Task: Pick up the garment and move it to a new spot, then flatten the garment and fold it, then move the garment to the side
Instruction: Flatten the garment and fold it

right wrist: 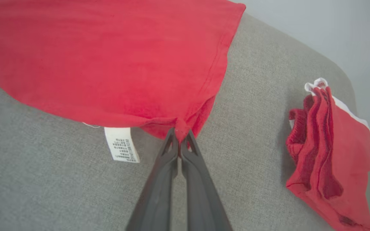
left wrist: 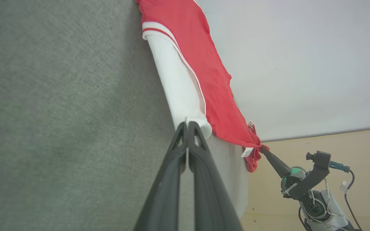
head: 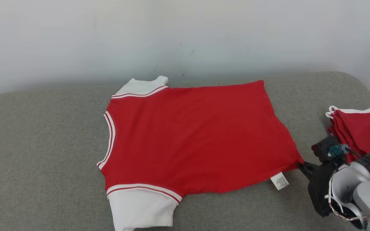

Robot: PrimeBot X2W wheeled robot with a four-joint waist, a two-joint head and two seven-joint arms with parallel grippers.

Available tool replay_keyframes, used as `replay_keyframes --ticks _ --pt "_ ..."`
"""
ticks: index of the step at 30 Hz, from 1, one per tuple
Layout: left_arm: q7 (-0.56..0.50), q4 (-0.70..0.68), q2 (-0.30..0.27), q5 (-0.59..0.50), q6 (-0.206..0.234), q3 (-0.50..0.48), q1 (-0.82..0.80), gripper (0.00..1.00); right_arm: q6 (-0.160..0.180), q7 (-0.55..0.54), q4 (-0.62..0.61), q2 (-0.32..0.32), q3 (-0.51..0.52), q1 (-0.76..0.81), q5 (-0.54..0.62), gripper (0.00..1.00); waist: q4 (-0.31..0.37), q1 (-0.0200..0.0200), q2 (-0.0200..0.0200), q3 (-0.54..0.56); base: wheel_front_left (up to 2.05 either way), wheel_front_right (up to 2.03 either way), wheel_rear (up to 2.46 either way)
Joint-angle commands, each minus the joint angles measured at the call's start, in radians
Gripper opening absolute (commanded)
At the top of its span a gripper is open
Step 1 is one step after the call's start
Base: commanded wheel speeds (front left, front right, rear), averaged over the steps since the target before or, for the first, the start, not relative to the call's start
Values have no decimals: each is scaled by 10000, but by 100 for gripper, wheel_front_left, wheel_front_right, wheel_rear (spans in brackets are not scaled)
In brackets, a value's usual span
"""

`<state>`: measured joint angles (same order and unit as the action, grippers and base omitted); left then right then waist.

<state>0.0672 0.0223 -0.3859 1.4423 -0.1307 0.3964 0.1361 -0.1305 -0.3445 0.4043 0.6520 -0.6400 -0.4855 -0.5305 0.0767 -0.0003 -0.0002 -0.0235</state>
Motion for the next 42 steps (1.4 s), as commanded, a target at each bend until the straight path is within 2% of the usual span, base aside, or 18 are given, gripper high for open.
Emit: replay_keyframes --ticks 1,5,11,15,20,25,36,42 --pt "-215 -161 -159 248 6 46 334 0 -9 -234 -261 133 82 421 -152 0 -100 3 2 20 0 0 0" --pt "-496 -403 -355 667 88 -3 861 0 -9 -819 -904 336 459 1348 -447 0 -225 3 2 10 0 0 0" --pt "-1226 -937 -813 1216 356 106 1464 0 -9 -1857 -2007 468 1581 2777 -604 0 -282 3 2 -33 0 0 0" --pt "-634 -1291 -870 1073 336 -432 1408 0 -9 -2071 -2882 301 2503 3453 -278 0 -255 3 2 -106 0 0 0" --pt "-42 -1500 -802 397 283 -755 599 0 -9 -1973 -3583 -93 3223 3615 270 0 -243 3 2 -258 0 0 0" --pt "387 -1123 -429 -221 227 -756 -603 0 -9 -1885 -3759 -427 3469 3243 702 0 -335 3 2 -361 0 0 0" --pt "596 329 151 -1470 168 -260 -3096 0 -9 -1308 -3303 -883 4031 2504 864 0 -536 3 2 -678 0 0 0" --pt "583 1437 204 -2992 401 454 -4589 0 -9 -1006 -2721 -1344 4326 2048 1494 0 -490 3 2 -1052 0 0 0"
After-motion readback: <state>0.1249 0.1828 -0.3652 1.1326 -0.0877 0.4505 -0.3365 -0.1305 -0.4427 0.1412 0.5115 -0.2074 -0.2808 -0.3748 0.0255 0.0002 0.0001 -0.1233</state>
